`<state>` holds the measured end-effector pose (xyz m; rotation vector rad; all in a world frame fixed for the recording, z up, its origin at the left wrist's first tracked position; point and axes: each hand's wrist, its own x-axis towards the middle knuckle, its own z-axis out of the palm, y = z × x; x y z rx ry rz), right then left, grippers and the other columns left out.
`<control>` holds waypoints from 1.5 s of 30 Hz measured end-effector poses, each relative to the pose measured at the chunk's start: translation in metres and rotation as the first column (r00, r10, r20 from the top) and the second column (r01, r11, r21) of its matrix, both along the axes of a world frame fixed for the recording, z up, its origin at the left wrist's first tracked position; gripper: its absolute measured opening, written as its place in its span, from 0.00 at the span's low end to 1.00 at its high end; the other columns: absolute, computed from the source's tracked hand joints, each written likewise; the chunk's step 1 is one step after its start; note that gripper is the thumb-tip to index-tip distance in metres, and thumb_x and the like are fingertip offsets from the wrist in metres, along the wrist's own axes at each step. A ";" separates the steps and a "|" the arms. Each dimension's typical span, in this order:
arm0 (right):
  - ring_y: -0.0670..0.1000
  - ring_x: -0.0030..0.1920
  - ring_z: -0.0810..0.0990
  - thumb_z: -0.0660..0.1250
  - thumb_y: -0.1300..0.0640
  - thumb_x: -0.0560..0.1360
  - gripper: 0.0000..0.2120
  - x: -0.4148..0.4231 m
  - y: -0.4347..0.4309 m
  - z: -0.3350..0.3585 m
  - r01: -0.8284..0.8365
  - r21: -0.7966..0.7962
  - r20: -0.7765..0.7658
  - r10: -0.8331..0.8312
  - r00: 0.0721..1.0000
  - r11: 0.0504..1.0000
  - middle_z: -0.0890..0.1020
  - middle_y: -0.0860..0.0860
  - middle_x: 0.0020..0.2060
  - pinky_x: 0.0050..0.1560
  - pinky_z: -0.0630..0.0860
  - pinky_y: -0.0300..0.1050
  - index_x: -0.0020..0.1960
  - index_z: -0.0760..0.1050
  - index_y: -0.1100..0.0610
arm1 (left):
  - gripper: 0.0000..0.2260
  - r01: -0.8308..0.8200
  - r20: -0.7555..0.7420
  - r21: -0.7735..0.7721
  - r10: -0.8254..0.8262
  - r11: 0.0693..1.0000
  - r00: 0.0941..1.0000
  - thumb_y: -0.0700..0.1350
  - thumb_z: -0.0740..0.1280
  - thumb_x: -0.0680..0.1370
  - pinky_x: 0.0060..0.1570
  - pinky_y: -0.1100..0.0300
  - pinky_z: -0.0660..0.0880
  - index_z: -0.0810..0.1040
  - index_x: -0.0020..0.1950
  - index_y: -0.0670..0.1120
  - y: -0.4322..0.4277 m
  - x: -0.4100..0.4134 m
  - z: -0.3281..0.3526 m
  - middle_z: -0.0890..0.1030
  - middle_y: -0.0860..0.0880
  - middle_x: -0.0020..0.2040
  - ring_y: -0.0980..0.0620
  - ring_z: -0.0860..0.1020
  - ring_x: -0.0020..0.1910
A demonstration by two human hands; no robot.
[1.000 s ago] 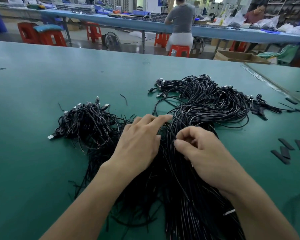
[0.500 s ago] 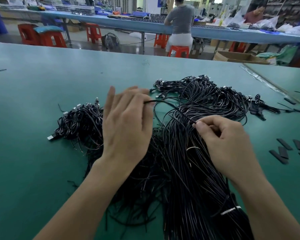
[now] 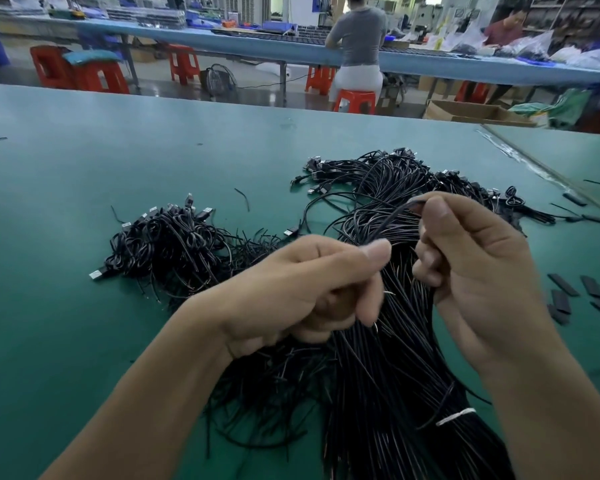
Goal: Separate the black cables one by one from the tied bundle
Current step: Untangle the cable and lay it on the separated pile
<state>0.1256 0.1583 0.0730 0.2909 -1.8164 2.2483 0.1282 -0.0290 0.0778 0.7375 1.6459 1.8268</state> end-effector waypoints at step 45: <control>0.44 0.32 0.80 0.65 0.46 0.75 0.11 0.020 -0.018 0.008 0.020 0.718 -0.115 0.091 0.989 0.696 0.82 0.45 0.30 0.36 0.74 0.39 0.37 0.80 0.49 | 0.27 -0.498 -0.268 -0.074 0.464 0.864 0.844 0.51 0.56 0.85 0.25 0.68 0.70 0.80 0.28 0.51 0.016 -0.011 -0.020 0.79 0.50 0.24 0.57 0.76 0.22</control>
